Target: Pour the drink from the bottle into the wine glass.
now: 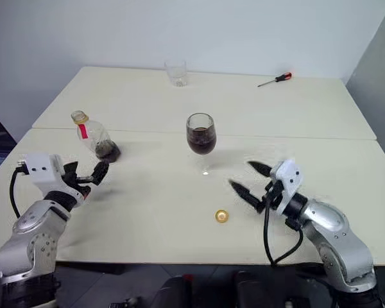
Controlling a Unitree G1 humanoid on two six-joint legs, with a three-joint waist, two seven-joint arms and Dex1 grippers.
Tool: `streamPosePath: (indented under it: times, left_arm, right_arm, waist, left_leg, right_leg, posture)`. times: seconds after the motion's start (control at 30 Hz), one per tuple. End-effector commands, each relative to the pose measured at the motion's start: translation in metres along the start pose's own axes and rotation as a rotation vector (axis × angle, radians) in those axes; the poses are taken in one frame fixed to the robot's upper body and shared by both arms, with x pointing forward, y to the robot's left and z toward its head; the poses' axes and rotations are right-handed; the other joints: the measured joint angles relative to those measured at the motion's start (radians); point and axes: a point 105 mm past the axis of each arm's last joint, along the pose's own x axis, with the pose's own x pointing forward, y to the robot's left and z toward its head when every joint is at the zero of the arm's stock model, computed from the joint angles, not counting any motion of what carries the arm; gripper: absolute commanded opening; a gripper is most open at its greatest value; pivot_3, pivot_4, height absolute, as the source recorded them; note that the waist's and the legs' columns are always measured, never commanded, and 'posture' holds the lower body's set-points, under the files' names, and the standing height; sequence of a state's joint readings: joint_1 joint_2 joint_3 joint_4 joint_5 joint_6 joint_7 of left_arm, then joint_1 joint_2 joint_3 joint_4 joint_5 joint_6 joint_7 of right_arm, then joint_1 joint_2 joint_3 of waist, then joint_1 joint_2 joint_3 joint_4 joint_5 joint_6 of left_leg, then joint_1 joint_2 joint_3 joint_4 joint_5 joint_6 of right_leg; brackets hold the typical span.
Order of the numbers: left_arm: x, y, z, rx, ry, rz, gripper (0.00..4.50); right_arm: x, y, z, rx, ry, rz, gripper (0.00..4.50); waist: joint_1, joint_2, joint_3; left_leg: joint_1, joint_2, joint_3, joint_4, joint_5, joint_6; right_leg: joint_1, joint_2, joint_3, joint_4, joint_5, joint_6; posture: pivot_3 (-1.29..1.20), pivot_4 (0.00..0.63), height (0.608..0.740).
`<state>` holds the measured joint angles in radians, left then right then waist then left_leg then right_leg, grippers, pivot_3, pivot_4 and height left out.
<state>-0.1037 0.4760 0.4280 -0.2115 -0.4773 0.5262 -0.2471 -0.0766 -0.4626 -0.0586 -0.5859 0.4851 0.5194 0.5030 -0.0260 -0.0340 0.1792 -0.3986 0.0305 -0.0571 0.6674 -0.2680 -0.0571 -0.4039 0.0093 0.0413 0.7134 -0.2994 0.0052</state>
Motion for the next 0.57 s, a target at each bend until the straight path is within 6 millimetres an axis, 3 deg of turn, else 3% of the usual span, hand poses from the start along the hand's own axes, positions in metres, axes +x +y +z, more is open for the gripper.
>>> streamPosePath:
  times: [0.03, 0.2, 0.57]
  left_arm:
    - [-0.012, -0.020, 0.017, 0.048, -0.042, -0.047, 4.49]
    - [-0.028, -0.039, 0.007, 0.026, -0.004, -0.057, 4.49]
    - [-0.062, -0.058, -0.029, 0.009, 0.090, -0.034, 4.49]
  right_arm:
    - [-0.009, -0.021, 0.008, -0.009, -0.008, -0.203, 3.79]
    - [-0.025, -0.039, -0.007, 0.059, 0.037, -0.422, 3.79]
    - [-0.059, -0.039, -0.043, 0.102, 0.127, -0.665, 3.79]
  waist:
    - [0.000, 0.000, 0.000]
    - [-0.001, 0.000, -0.001]
    - [-0.002, 0.001, -0.003]
  left_leg:
    - [0.000, 0.000, 0.000, -0.001, 0.000, 0.000]
    - [0.001, 0.000, 0.002, -0.002, 0.000, 0.000]
    - [0.002, -0.001, 0.004, -0.003, 0.000, 0.000]
  right_leg:
    - [0.000, 0.000, 0.000, 0.000, 0.000, 0.000]
    - [0.000, 0.000, 0.002, 0.000, 0.000, 0.000]
    - [0.000, 0.001, 0.004, -0.001, -0.001, -0.001]
  posture:
    - [0.00, 0.150, 0.740]
    - [0.00, 0.150, 0.740]
    - [0.00, 0.150, 0.740]
